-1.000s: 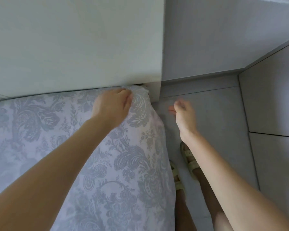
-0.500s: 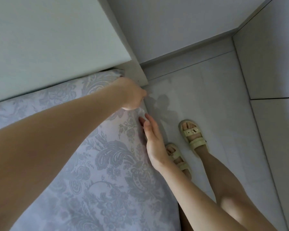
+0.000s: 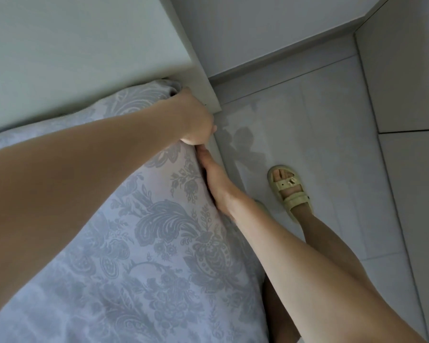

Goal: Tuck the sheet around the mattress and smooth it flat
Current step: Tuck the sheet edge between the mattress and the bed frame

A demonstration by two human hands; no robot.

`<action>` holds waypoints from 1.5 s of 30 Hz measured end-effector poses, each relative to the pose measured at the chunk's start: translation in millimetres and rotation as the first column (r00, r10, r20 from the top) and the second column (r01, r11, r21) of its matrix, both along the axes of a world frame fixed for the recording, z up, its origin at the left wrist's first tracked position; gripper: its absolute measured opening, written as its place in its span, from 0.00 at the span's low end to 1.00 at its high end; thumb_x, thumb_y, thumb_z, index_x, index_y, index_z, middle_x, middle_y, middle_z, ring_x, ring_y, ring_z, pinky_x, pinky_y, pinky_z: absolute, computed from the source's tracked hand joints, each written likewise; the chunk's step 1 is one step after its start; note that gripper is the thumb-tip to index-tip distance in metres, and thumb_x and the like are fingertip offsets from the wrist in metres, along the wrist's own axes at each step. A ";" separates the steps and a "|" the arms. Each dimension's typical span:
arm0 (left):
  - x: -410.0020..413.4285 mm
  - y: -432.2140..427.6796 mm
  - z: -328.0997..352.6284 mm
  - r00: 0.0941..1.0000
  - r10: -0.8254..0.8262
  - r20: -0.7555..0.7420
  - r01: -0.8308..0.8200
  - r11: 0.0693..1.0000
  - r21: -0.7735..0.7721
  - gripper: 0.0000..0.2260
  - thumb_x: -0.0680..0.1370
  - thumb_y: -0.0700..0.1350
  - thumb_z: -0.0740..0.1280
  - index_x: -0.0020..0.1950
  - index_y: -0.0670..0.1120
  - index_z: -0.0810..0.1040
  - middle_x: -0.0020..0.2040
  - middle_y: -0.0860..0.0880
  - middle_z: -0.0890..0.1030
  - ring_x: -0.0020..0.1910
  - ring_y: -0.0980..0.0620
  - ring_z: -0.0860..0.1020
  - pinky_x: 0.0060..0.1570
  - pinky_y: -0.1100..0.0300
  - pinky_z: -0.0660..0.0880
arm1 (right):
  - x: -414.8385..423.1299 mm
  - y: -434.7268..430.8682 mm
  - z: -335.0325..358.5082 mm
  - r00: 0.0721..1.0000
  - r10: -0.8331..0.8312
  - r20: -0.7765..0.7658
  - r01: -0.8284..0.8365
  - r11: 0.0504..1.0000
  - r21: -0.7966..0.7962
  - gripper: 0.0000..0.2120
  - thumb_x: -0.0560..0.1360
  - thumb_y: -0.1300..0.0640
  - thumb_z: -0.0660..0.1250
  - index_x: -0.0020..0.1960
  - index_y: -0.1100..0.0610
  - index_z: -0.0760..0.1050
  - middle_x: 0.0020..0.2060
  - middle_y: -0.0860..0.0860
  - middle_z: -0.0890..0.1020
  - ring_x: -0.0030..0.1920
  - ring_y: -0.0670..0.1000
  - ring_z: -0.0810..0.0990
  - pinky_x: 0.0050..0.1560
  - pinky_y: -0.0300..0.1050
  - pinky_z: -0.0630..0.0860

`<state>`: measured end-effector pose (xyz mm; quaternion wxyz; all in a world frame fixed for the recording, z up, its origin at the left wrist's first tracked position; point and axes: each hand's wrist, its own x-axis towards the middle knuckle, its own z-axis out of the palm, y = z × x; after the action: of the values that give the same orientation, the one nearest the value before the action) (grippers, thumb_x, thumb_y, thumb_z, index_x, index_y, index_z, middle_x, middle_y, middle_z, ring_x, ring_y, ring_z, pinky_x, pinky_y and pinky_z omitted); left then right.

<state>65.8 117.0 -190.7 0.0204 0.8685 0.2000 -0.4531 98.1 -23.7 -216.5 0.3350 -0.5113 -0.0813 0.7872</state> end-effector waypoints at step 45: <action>15.8 -172.6 35.5 0.987 0.161 -0.026 -0.162 0.984 -0.078 0.26 0.83 0.52 0.40 0.59 0.47 0.77 0.53 0.43 0.80 0.58 0.43 0.76 0.68 0.48 0.61 | 14.6 -157.6 -7.2 0.974 -0.114 -0.194 0.086 0.986 -0.146 0.26 0.79 0.35 0.45 0.60 0.45 0.76 0.57 0.47 0.81 0.59 0.46 0.78 0.61 0.44 0.73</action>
<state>81.5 -55.6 -155.2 0.0896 0.8435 0.2518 -0.4659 112.7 -181.3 -223.6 0.3452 -0.4540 0.0330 0.8208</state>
